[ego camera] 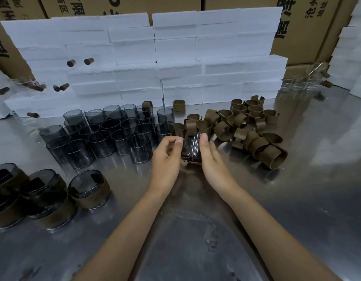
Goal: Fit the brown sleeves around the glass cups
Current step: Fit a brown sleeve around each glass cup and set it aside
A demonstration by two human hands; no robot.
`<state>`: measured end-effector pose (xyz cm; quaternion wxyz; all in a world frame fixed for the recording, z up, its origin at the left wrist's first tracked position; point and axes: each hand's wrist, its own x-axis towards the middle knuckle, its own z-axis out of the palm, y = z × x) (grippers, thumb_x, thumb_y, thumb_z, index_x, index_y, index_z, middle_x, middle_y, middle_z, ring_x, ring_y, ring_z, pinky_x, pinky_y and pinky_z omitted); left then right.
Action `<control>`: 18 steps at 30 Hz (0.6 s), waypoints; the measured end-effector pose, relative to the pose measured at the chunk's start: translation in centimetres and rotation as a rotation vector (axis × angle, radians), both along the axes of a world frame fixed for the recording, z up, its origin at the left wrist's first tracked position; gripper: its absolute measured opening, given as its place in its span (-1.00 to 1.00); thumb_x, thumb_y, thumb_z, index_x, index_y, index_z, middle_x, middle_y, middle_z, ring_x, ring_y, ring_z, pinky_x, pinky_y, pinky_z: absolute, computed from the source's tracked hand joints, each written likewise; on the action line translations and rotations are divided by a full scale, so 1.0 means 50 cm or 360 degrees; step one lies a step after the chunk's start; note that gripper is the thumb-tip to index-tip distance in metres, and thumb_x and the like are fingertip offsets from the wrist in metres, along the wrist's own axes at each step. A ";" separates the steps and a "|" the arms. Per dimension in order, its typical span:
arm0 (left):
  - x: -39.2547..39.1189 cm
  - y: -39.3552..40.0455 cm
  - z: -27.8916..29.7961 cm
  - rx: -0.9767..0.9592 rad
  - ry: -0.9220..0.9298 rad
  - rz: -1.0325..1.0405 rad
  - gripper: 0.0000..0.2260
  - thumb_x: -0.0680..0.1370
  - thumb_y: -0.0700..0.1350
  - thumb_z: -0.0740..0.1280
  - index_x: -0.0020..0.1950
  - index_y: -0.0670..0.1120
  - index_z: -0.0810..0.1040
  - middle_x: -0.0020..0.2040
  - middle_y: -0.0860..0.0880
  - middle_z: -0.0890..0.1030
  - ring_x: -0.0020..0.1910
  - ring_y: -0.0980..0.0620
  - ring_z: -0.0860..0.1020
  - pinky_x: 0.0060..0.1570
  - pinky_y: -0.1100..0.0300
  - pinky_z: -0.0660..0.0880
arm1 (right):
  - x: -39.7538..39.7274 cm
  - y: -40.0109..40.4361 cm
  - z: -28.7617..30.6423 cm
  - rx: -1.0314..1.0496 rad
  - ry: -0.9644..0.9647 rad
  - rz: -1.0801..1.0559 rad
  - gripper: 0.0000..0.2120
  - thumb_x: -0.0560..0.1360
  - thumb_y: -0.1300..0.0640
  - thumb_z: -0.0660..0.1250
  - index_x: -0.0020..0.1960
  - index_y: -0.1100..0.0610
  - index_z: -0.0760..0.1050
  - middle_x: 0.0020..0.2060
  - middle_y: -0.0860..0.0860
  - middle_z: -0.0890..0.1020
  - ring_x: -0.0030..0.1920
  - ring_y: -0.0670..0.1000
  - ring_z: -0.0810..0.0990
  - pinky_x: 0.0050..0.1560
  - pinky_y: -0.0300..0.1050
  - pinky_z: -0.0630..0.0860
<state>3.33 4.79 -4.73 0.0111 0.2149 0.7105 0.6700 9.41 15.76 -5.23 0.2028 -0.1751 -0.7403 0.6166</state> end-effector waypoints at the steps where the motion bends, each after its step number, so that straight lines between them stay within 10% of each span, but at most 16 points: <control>1: -0.001 -0.001 -0.001 0.0011 -0.0045 -0.0004 -0.86 0.70 -0.09 0.26 0.08 -0.05 0.61 -0.14 0.07 0.67 -0.20 0.18 0.62 -0.19 0.14 0.59 | -0.003 0.003 -0.004 0.0005 -0.0016 -0.0006 -0.40 0.61 -0.37 -0.10 0.45 -0.09 0.39 0.19 -0.16 0.55 0.19 -0.20 0.50 0.10 -0.31 0.34; 5: -0.004 -0.004 -0.003 0.0074 -0.0145 -0.0080 -0.77 0.64 0.08 0.35 0.07 -0.09 0.58 -0.21 0.13 0.69 -0.27 0.19 0.63 -0.29 0.25 0.56 | -0.007 0.007 -0.013 0.0015 0.0011 -0.0028 -0.46 0.69 -0.25 -0.09 0.41 -0.03 0.48 0.22 -0.06 0.60 0.28 -0.08 0.53 0.32 -0.12 0.42; 11: -0.003 -0.005 -0.002 -0.0026 -0.0235 -0.0106 -0.54 0.42 0.23 0.51 0.18 0.01 0.53 0.08 -0.08 0.69 -0.02 -0.05 0.68 -0.16 0.23 0.56 | -0.008 0.013 -0.008 -0.0010 0.0059 -0.0042 -0.61 0.68 -0.22 0.07 0.27 -0.06 0.53 0.09 -0.21 0.62 0.13 -0.32 0.56 0.10 -0.39 0.43; 15: -0.004 -0.010 0.006 0.0110 -0.0257 -0.0159 -0.44 0.37 0.22 0.48 0.24 -0.09 0.54 0.07 -0.07 0.72 0.00 0.04 0.70 -0.14 0.21 0.63 | 0.003 0.005 0.011 -0.0071 0.0115 -0.0001 -0.51 0.49 -0.42 0.18 0.22 -0.14 0.55 -0.07 -0.38 0.66 -0.05 -0.52 0.53 -0.19 -0.60 0.39; 18: 0.001 -0.006 0.011 0.0195 -0.0168 -0.0273 -0.58 0.53 0.13 0.43 0.20 -0.17 0.59 -0.03 0.05 0.74 0.00 0.11 0.68 -0.15 0.15 0.64 | 0.007 0.009 0.020 -0.0107 0.0072 0.0120 -0.51 0.43 -0.53 0.21 0.14 -0.26 0.58 -0.04 -0.44 0.67 0.03 -0.47 0.58 0.00 -0.47 0.45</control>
